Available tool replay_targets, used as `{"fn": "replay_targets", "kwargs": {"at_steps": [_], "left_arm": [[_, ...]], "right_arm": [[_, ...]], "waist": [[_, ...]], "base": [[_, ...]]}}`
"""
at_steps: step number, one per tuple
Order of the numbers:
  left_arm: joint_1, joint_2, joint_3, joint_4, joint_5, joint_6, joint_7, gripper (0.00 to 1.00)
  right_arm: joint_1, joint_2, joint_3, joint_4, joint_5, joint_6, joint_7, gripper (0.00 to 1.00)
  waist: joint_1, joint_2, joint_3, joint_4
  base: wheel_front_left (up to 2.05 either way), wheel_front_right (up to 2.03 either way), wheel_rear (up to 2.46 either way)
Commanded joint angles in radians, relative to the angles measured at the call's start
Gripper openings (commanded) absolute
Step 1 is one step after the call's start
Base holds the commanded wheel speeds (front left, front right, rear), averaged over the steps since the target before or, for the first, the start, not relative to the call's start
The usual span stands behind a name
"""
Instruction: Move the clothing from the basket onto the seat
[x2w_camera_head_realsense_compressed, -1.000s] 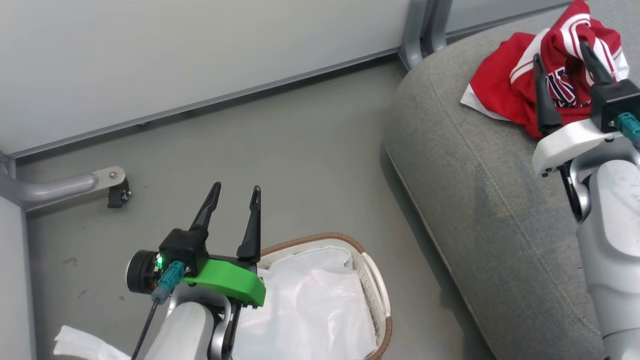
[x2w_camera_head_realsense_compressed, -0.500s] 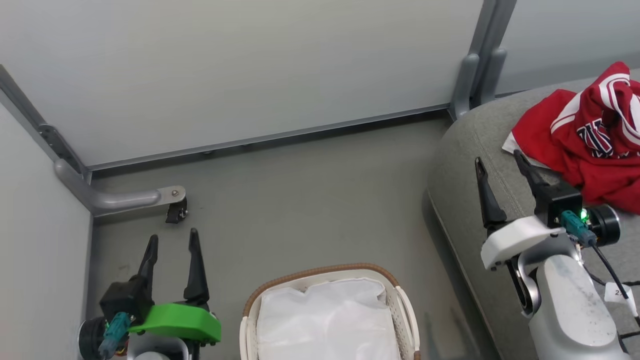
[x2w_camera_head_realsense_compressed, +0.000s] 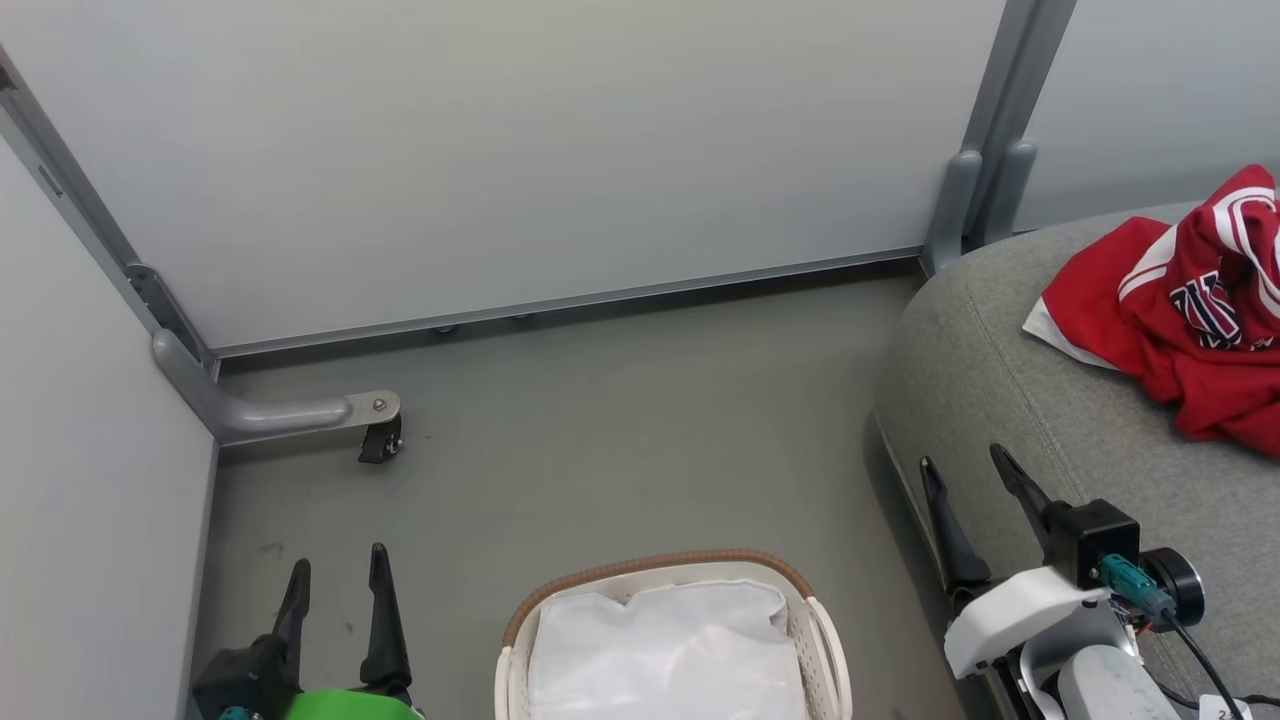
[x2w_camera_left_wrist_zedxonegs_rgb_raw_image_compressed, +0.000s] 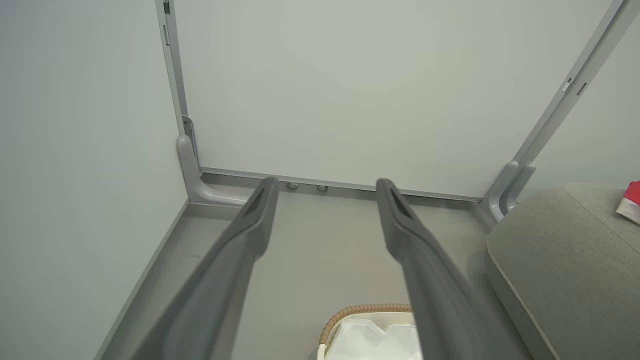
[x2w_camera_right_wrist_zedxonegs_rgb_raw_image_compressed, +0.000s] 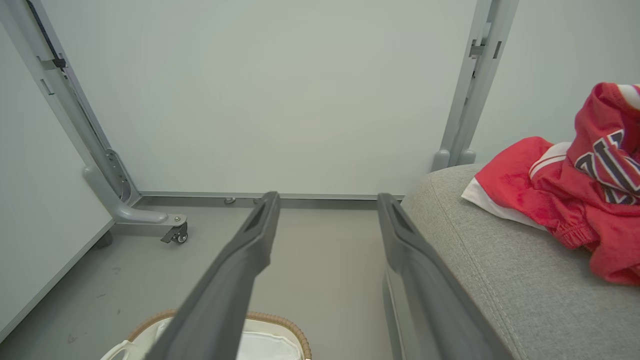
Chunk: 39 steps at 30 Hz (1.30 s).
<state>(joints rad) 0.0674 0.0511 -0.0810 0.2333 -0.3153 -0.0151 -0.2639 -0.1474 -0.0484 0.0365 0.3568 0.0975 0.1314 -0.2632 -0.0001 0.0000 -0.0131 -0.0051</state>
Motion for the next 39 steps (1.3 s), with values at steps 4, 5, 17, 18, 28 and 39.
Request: {"fn": "replay_targets", "kwargs": {"at_steps": [4,5,17,18,28,39], "left_arm": [[0.008,0.000,-0.023,0.000,-0.013,0.011,-0.001,1.00],[0.008,0.000,-0.026,0.000,-0.014,0.013,-0.001,1.00],[0.001,0.000,-0.040,0.017,-0.017,0.014,-0.001,1.00],[0.001,0.000,-0.041,0.018,-0.016,0.014,-0.001,1.00],[0.001,-0.002,-0.044,0.038,-0.030,0.006,0.001,0.00],[-0.023,-0.002,-0.015,0.046,-0.195,-0.010,0.050,0.00]], "right_arm": [[0.025,-0.004,-0.011,-0.005,-0.009,-0.001,-0.002,1.00],[0.026,-0.004,-0.012,-0.003,-0.008,-0.001,-0.002,1.00],[0.033,-0.004,-0.010,-0.013,0.005,-0.001,-0.002,1.00],[0.034,-0.004,-0.010,-0.013,0.006,-0.001,-0.002,1.00],[0.036,0.002,-0.006,-0.009,0.009,0.000,0.001,0.00],[0.035,0.004,-0.030,-0.005,0.202,0.000,0.056,0.00]], "waist": [[0.0001,0.0000,-0.002,-0.002],[0.0001,0.0000,-0.002,-0.003],[0.0001,0.0000,-0.007,-0.006],[0.0001,0.0000,-0.008,-0.006],[0.0001,0.0000,-0.016,-0.003],[0.0001,0.0000,-0.014,-0.002]], "base": [[0.00,0.00,0.00],[0.00,0.00,0.00],[0.00,0.00,0.00],[0.00,0.00,0.00],[0.00,0.00,0.00],[0.00,0.00,0.00]]}}
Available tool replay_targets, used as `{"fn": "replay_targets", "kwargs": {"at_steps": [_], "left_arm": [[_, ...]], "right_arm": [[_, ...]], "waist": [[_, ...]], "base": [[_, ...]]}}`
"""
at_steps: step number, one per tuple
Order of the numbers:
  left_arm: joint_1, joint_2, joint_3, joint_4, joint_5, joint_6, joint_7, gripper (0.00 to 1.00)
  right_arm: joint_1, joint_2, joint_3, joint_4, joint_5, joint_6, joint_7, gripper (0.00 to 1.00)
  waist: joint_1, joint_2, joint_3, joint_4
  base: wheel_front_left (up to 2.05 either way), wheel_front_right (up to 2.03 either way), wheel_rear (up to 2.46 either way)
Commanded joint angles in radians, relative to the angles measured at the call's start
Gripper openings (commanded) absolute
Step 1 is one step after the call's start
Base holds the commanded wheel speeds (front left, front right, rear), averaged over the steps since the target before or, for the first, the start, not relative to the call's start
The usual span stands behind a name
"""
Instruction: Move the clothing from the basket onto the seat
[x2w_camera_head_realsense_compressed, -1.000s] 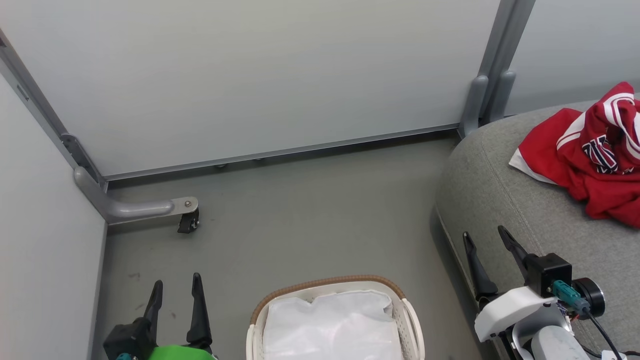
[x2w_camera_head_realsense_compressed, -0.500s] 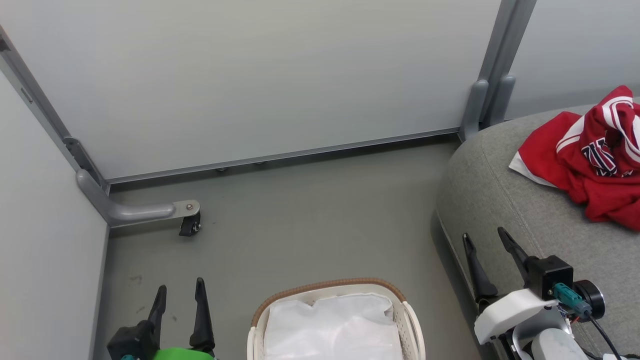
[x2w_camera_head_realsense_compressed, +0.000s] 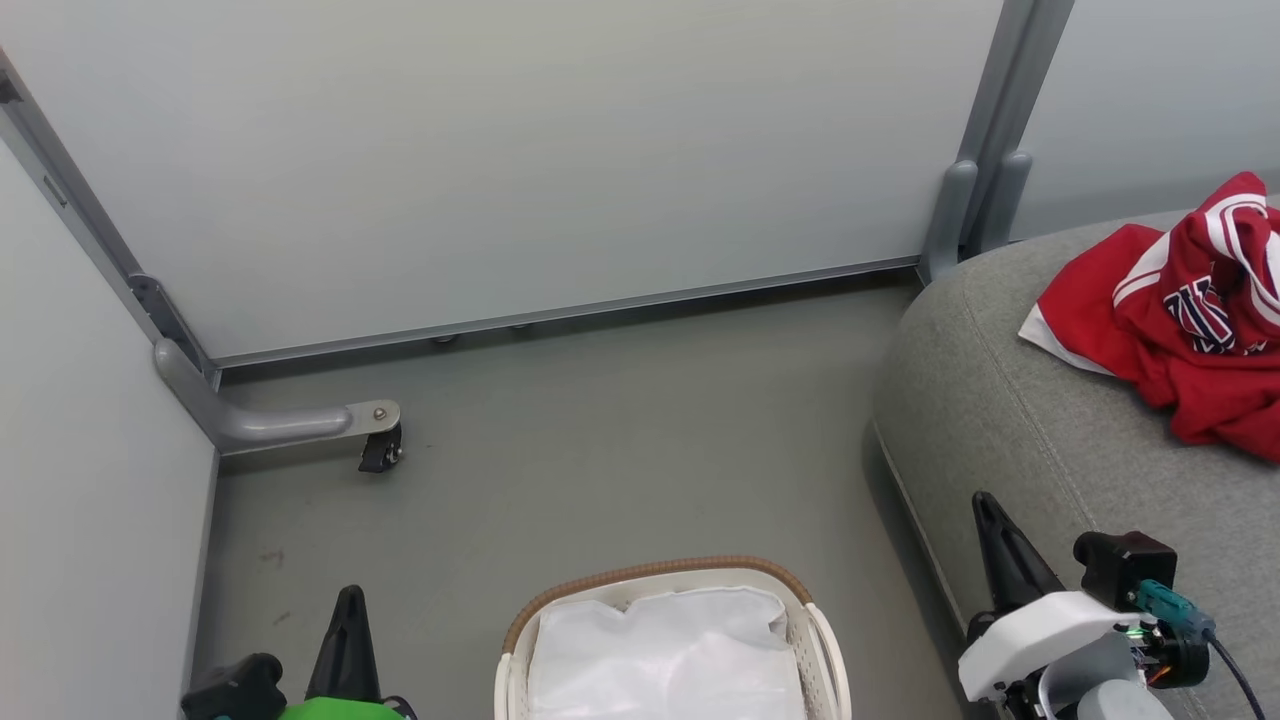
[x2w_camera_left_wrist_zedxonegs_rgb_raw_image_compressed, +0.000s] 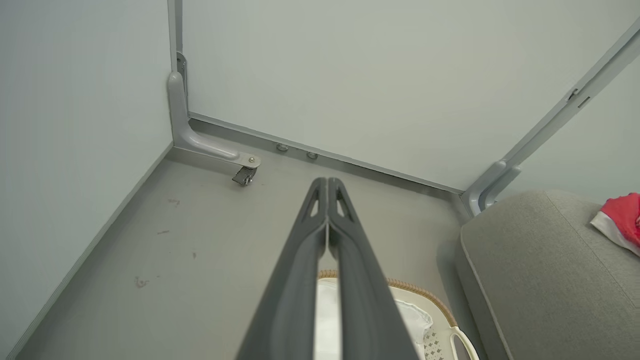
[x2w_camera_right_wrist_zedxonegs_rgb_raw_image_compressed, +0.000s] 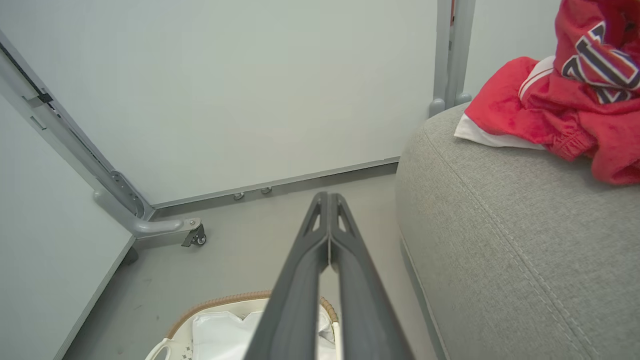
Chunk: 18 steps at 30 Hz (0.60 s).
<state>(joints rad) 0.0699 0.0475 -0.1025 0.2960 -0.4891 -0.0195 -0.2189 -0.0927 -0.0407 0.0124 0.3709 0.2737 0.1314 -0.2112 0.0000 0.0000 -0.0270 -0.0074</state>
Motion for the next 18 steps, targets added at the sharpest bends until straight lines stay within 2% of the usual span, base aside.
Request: {"fn": "replay_targets", "kwargs": {"at_steps": [1,18], "left_arm": [[-0.028,0.002,0.010,-0.017,-0.039,-0.007,0.010,0.00],[-0.065,0.002,0.058,-0.027,-0.285,-0.031,0.084,0.00]], "right_arm": [[-0.019,-0.004,-0.006,-0.023,0.048,0.000,0.008,0.00],[-0.015,-0.006,-0.030,-0.052,0.342,0.000,0.077,0.00]], "waist": [[0.0000,0.0000,0.000,0.000],[0.0000,0.0000,0.005,0.001]], "base": [[0.00,0.00,0.00],[0.00,0.00,0.00]]}}
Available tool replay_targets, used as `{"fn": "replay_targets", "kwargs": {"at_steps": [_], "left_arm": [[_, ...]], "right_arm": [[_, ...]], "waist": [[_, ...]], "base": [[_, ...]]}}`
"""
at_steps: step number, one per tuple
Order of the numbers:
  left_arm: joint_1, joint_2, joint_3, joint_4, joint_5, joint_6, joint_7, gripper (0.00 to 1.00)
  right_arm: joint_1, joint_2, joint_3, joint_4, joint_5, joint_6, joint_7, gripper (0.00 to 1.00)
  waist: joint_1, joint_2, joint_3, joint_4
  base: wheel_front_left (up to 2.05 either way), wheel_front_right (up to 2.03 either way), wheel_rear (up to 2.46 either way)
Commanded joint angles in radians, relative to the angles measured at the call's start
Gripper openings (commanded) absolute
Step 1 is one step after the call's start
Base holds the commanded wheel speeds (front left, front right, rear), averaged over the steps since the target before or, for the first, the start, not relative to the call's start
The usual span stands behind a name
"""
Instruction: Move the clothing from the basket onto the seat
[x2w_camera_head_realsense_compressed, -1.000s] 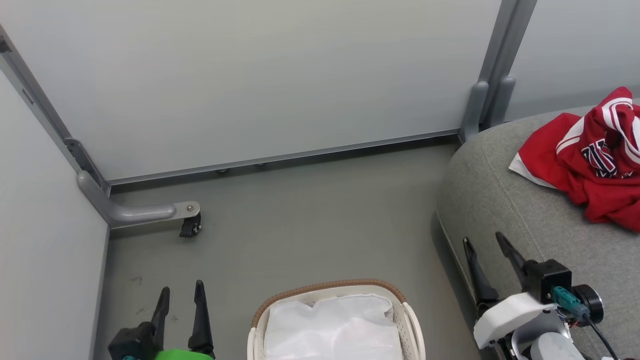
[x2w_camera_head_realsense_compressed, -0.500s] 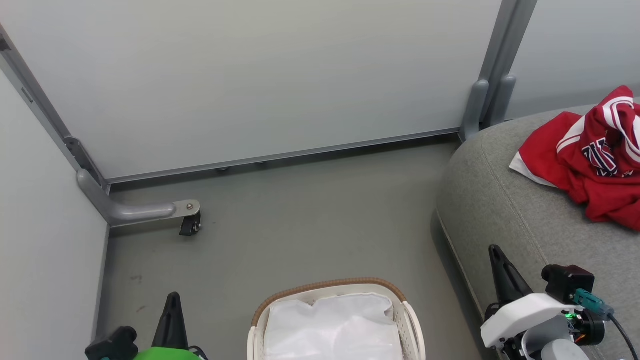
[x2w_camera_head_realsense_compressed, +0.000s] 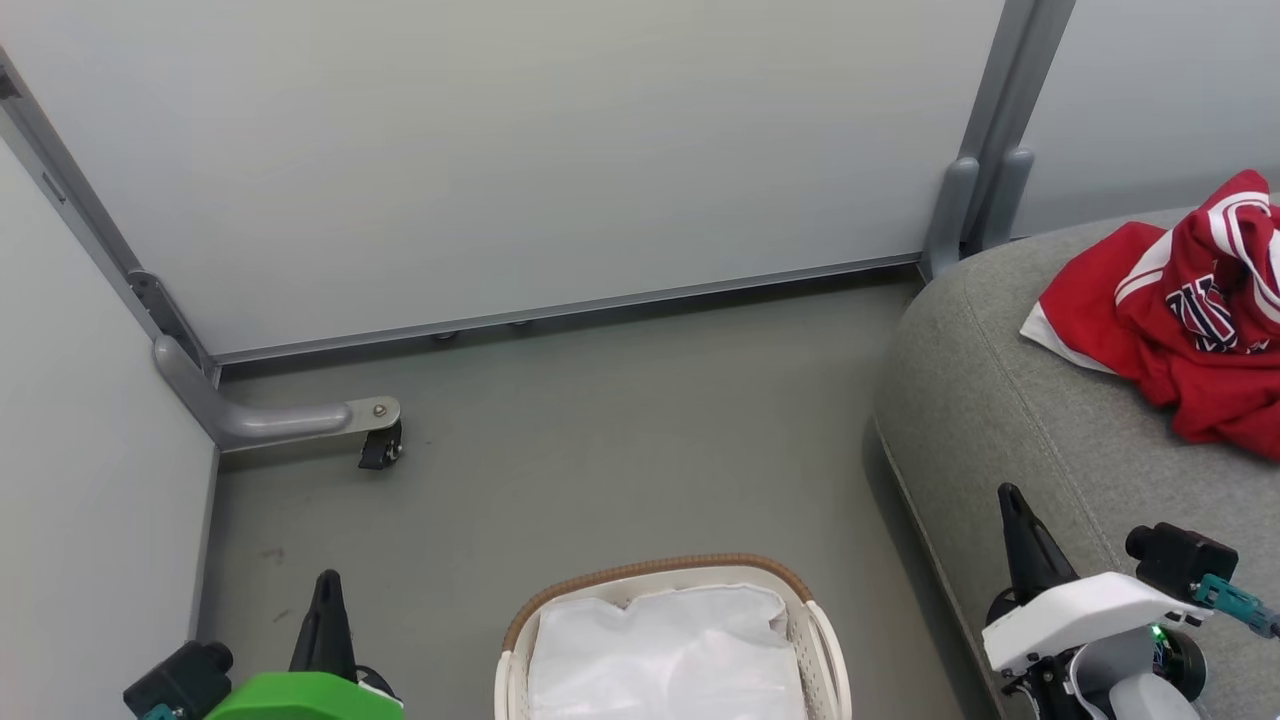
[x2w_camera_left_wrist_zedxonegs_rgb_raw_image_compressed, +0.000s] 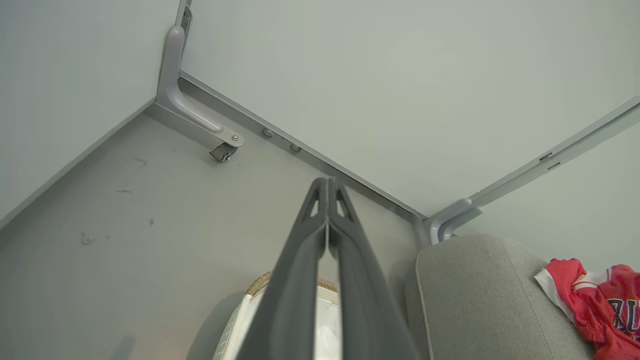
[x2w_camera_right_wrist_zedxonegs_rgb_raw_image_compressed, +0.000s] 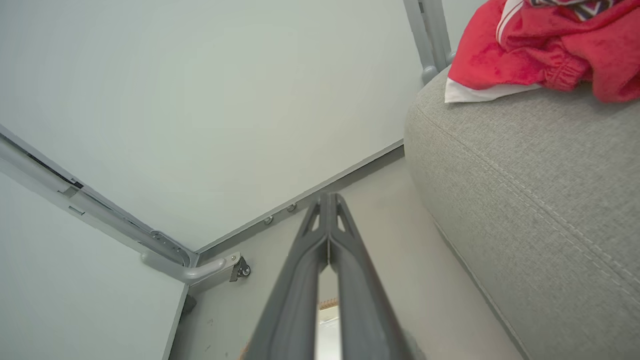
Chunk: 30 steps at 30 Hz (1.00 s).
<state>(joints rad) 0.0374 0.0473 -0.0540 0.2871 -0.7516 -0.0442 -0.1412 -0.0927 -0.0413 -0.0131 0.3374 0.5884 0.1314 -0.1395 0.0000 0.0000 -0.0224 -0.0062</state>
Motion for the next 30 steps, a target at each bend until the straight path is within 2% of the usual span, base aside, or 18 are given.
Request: {"fn": "replay_targets", "kwargs": {"at_steps": [1,30], "left_arm": [[-0.035,0.002,0.012,-0.018,-0.035,-0.008,0.009,0.00],[-0.084,0.003,0.075,-0.029,-0.361,-0.040,0.107,0.00]], "right_arm": [[-0.015,-0.006,-0.006,-0.020,0.042,0.000,0.008,0.00],[-0.019,-0.008,-0.044,-0.051,0.428,-0.001,0.106,0.00]], "waist": [[0.0000,0.0000,0.000,0.000],[0.0000,0.0000,0.008,0.002]], "base": [[0.00,0.00,0.00],[0.00,0.00,0.00]]}}
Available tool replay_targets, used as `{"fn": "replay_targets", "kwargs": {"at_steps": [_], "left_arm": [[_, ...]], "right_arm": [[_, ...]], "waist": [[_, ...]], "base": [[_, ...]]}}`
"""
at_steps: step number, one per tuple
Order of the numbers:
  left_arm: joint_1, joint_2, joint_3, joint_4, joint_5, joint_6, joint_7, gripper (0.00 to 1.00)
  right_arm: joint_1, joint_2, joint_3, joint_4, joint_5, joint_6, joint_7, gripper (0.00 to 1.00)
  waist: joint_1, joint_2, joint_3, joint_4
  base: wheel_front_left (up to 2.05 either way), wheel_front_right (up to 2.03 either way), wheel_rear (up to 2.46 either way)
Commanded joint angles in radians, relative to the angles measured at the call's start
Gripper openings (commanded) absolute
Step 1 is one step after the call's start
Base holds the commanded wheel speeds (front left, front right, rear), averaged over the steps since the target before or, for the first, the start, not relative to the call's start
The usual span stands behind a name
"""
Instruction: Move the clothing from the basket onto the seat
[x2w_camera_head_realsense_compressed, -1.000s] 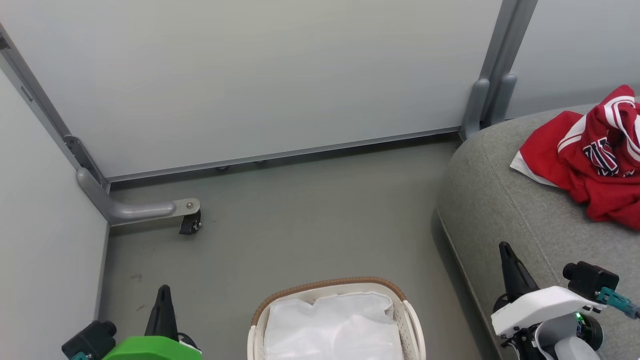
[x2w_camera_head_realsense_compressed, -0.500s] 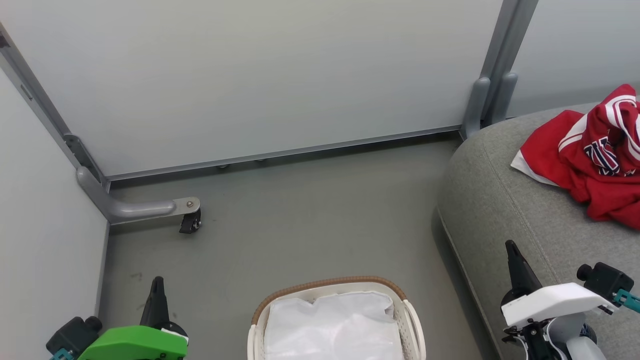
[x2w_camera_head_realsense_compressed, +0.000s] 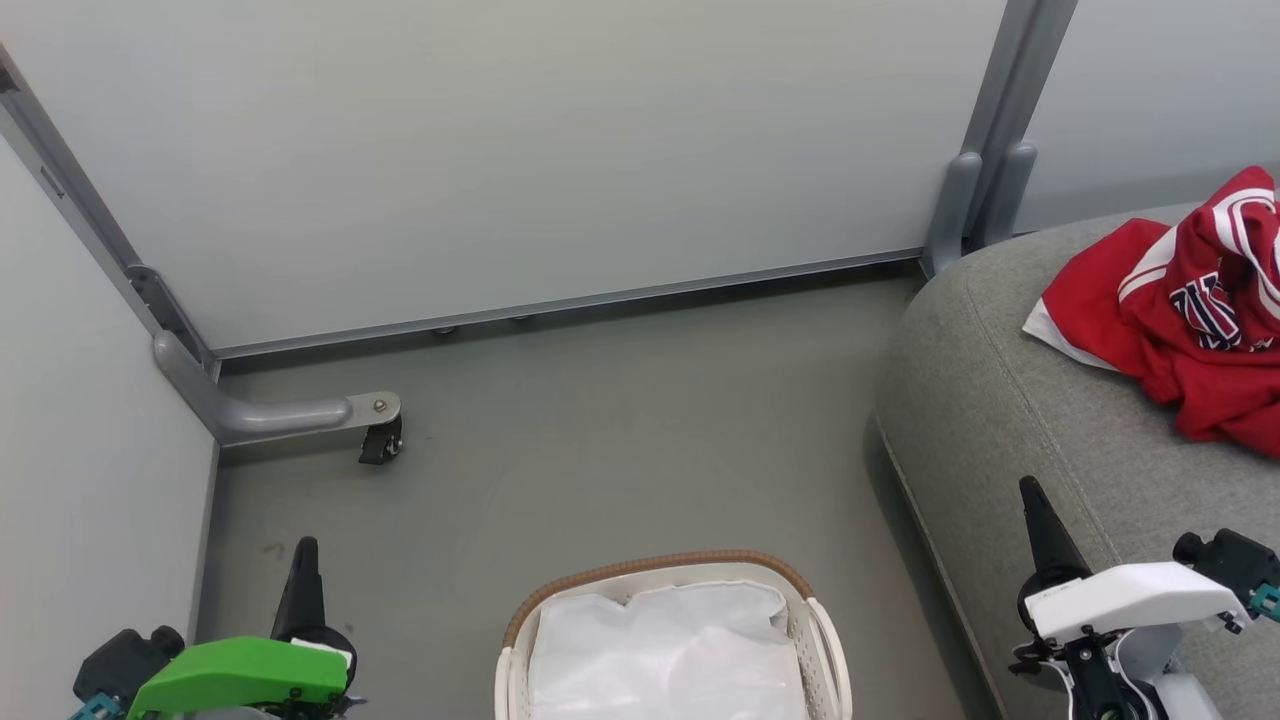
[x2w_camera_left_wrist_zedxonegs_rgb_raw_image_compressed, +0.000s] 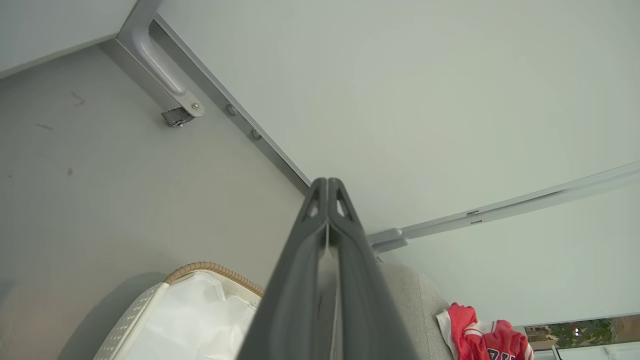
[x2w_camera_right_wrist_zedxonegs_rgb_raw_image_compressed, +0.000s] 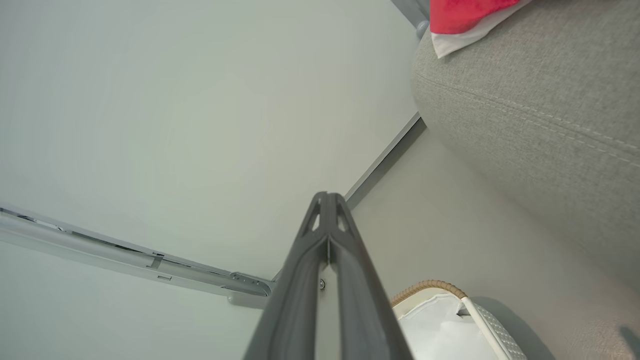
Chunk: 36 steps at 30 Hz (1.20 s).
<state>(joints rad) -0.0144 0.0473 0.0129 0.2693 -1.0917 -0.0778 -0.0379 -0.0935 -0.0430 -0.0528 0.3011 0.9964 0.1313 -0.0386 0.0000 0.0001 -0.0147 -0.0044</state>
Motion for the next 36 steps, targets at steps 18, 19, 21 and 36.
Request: {"fn": "replay_targets", "kwargs": {"at_steps": [18,19,21,36], "left_arm": [[-0.055,0.004,0.039,-0.016,-0.181,-0.022,0.052,0.00],[-0.056,0.004,0.041,-0.017,-0.190,-0.023,0.055,0.00],[-0.059,0.004,0.043,-0.017,-0.207,-0.025,0.060,0.00],[-0.075,0.004,0.066,-0.021,-0.319,-0.036,0.093,0.00]], "right_arm": [[-0.020,-0.008,-0.023,-0.030,0.211,0.000,0.053,0.00],[-0.020,-0.008,-0.024,-0.030,0.223,-0.001,0.056,0.00],[-0.020,-0.008,-0.026,-0.032,0.242,0.000,0.060,0.00],[-0.020,-0.009,-0.040,-0.041,0.375,-0.001,0.094,0.00]], "waist": [[0.0000,-0.0001,0.005,0.001],[0.0000,-0.0001,0.005,0.001],[0.0000,-0.0001,0.006,0.001],[0.0000,-0.0001,0.009,0.002]], "base": [[0.00,0.00,0.00],[0.00,0.00,0.00],[0.00,0.00,0.00],[0.00,0.00,0.00]]}}
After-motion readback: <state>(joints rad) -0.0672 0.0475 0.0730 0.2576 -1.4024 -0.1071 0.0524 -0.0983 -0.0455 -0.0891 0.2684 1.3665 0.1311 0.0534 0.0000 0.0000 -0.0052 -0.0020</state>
